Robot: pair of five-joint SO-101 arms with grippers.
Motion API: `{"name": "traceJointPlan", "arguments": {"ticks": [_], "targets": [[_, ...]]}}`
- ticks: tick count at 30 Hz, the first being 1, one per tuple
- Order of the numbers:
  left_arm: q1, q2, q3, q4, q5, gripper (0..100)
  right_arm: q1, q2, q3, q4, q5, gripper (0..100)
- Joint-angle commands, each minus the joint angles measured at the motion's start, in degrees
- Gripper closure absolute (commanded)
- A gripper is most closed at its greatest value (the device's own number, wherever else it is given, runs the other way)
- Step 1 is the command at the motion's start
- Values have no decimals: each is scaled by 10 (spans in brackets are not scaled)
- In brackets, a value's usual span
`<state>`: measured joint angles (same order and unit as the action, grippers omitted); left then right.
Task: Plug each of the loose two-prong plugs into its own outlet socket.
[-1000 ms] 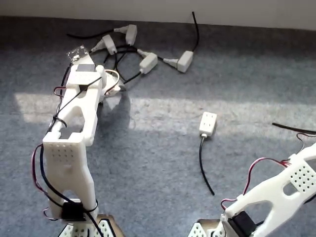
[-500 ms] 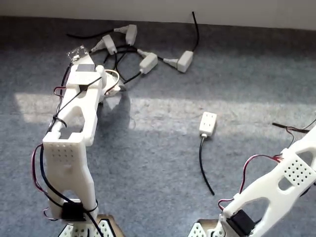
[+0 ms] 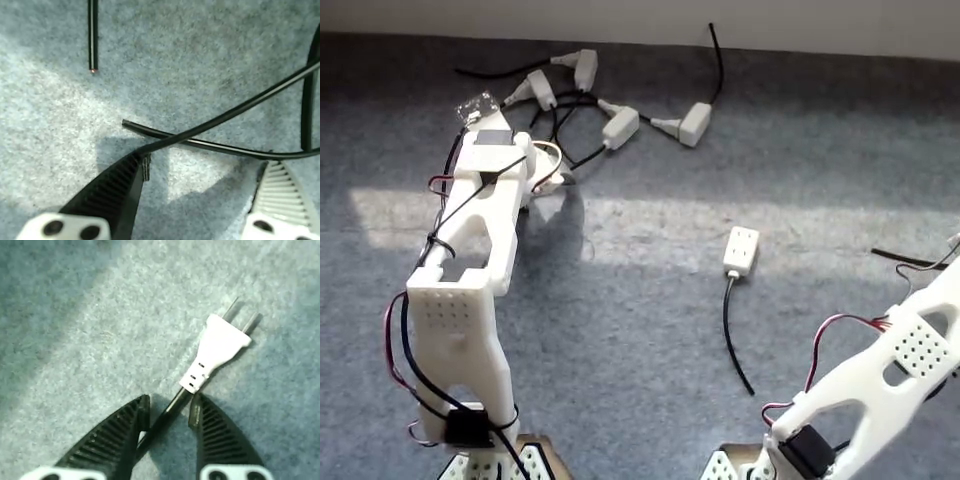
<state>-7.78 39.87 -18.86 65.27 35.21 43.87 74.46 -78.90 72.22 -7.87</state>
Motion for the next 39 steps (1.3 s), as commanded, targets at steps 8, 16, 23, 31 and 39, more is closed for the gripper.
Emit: {"name": "traceJointPlan", "arguments": {"ticks": [8,16,23,31,39], "targets": [[6,-13,-13,-4,0,652,-10,-8,-28,0,58,991],[6,-13,-14,-4,0,652,-57,-42,-164,100,69,991],[6,-13,-13,-4,0,652,-206,-120,-218,246,114,991],[6,-15,-13,-4,0,652,-384,-205,-214,290,40,991],[2,-16,-15,-3,0,652,-553,-226,-210,291,34,991]]}}
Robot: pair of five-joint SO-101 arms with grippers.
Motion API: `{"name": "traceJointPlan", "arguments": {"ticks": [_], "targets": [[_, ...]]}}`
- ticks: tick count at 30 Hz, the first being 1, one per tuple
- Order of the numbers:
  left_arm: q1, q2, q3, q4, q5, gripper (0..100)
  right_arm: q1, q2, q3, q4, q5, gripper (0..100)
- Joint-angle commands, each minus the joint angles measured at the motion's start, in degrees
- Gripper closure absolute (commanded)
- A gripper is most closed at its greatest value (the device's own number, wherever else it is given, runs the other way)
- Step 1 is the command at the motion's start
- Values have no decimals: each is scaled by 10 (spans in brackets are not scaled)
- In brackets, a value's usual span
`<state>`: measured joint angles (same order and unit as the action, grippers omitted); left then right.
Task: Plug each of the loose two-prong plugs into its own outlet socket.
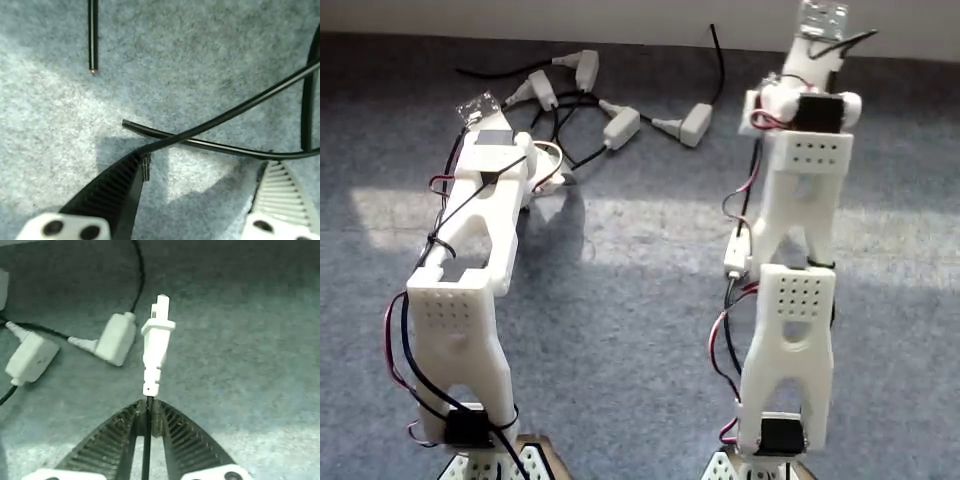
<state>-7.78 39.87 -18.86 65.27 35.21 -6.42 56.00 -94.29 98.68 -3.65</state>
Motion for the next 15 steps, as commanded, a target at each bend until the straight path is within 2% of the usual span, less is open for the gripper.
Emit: {"name": "traceJointPlan", "arguments": {"ticks": [1,6,12,15], "targets": [[2,-16,-15,-3,0,651,-68,-42,-55,27,-8,991],[2,-18,-17,22,1,652,-140,-47,48,27,-8,991],[8,-77,-39,143,6,652,-196,-44,182,26,-53,991],[20,-109,-36,172,6,652,-225,-44,223,26,-55,991]]}}
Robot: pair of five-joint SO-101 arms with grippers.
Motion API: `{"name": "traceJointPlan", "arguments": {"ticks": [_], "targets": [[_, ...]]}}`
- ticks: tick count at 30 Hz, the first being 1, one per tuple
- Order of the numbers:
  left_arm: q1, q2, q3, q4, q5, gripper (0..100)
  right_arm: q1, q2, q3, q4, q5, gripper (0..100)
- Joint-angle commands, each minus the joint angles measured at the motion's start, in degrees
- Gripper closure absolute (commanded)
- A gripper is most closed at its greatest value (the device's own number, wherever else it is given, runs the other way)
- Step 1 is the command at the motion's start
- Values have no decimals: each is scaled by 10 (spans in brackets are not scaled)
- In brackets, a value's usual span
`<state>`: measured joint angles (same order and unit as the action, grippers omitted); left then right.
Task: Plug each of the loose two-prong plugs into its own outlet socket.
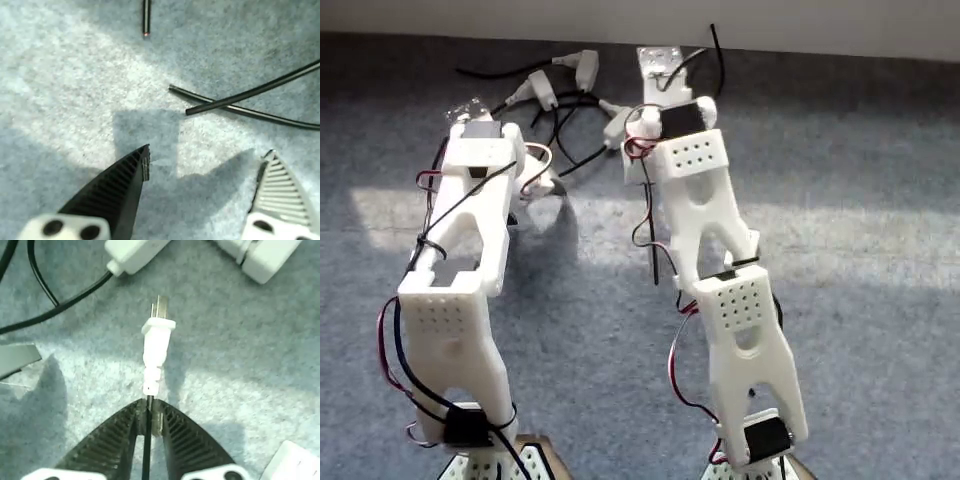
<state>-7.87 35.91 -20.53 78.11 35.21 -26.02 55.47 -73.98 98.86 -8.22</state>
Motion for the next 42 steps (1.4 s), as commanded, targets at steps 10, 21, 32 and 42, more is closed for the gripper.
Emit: {"name": "traceJointPlan", "arguments": {"ticks": [10,21,32,42], "targets": [[101,-116,-23,135,6,652,-64,-42,119,24,-7,845],[144,-124,-25,114,82,652,96,-108,70,23,-10,825],[247,-35,-48,-10,137,653,295,-116,68,20,-51,825],[222,5,-62,-60,136,653,280,-114,73,18,-54,825]]}}
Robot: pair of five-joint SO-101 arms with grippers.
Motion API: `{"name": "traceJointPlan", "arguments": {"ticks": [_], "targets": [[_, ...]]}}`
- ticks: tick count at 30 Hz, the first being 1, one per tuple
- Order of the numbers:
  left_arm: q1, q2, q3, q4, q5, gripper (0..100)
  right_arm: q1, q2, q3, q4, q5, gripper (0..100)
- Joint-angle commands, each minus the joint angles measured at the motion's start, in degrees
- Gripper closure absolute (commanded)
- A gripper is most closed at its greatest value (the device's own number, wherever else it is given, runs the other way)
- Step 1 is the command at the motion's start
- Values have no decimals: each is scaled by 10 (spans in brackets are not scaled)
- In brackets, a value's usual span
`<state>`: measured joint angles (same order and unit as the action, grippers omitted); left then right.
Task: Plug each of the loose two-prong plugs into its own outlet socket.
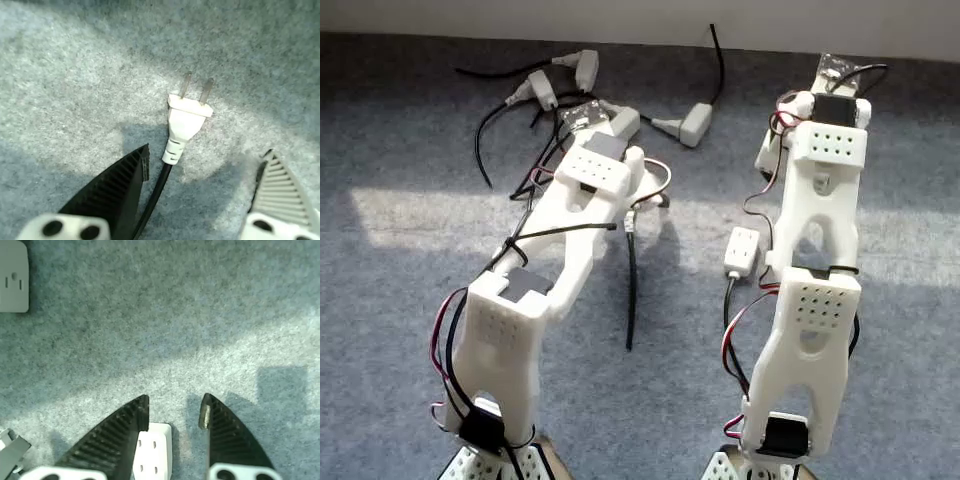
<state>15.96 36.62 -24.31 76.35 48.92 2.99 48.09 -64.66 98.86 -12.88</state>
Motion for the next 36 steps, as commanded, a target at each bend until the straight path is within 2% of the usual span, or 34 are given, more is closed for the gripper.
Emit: {"name": "traceJointPlan", "arguments": {"ticks": [1,4,9,26,30,36], "targets": [[-20,-1,-22,-62,-14,653,-10,-40,-20,14,-7,825],[-19,-1,-21,-90,-52,668,-7,-39,-19,11,-8,825],[-15,-1,-7,-93,-52,755,-9,-39,-19,11,-8,825],[-36,5,49,-123,-56,757,-7,17,-25,12,-8,825],[-46,50,21,-135,-56,758,-6,18,-25,13,-8,825],[-37,106,-63,-77,-99,758,-6,19,-25,13,-8,825]]}}
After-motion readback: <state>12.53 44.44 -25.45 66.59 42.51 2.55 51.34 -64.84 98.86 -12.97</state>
